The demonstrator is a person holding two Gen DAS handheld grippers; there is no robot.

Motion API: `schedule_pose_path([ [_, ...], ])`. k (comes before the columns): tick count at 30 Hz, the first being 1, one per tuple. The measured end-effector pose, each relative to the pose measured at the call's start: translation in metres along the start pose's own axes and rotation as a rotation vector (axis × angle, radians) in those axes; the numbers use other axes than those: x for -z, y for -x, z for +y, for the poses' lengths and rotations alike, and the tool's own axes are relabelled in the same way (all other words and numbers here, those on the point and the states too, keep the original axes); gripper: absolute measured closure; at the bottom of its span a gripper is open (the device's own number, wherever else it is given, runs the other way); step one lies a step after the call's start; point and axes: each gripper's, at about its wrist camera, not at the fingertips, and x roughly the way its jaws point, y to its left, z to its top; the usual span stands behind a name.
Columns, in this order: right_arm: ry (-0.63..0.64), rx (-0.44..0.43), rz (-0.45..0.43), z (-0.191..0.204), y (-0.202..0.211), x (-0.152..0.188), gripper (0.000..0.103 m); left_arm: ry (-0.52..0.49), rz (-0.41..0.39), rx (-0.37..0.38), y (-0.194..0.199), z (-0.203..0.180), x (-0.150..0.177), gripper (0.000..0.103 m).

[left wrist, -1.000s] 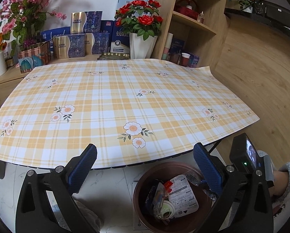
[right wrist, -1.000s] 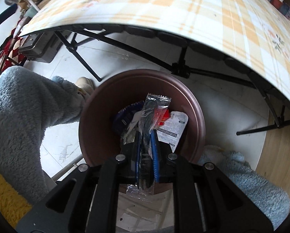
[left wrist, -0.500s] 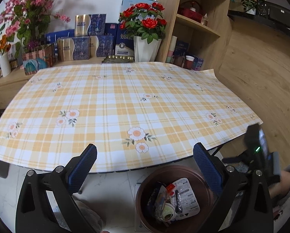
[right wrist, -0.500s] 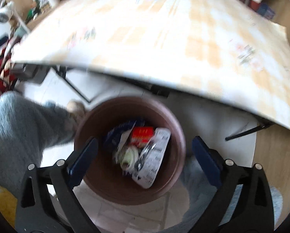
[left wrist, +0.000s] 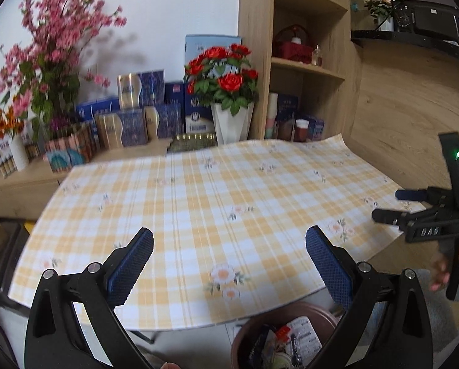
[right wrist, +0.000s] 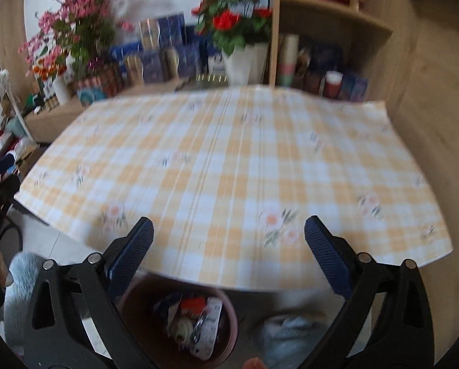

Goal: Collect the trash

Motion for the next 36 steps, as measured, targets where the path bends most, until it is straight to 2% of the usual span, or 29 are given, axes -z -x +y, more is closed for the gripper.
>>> schedule_pose_path([
  [7,-0.020,0.012,-0.111,-0.010,0.037,-0.029,0.006,-0.023,-0.048,-0.013,0.017,-0.009,-0.034,0.006],
  [15,0.003,0.024,-0.187,-0.008,0.068,-0.041,0.006,-0.023,-0.083,-0.093,0.036,-0.016,-0.057,0.006],
  [21,0.011,0.028,-0.208,-0.006,0.080,-0.040,0.006,0.023,-0.093,-0.086,0.048,-0.010,-0.066,0.006],
  [28,0.013,0.026,-0.214,-0.005,0.085,-0.038,0.006,0.016,-0.111,-0.101,0.056,-0.008,-0.069,0.006],
  [36,0.018,0.024,-0.211,-0.004,0.088,-0.038,0.006,-0.015,-0.140,-0.179,0.063,-0.015,-0.064,0.006],
])
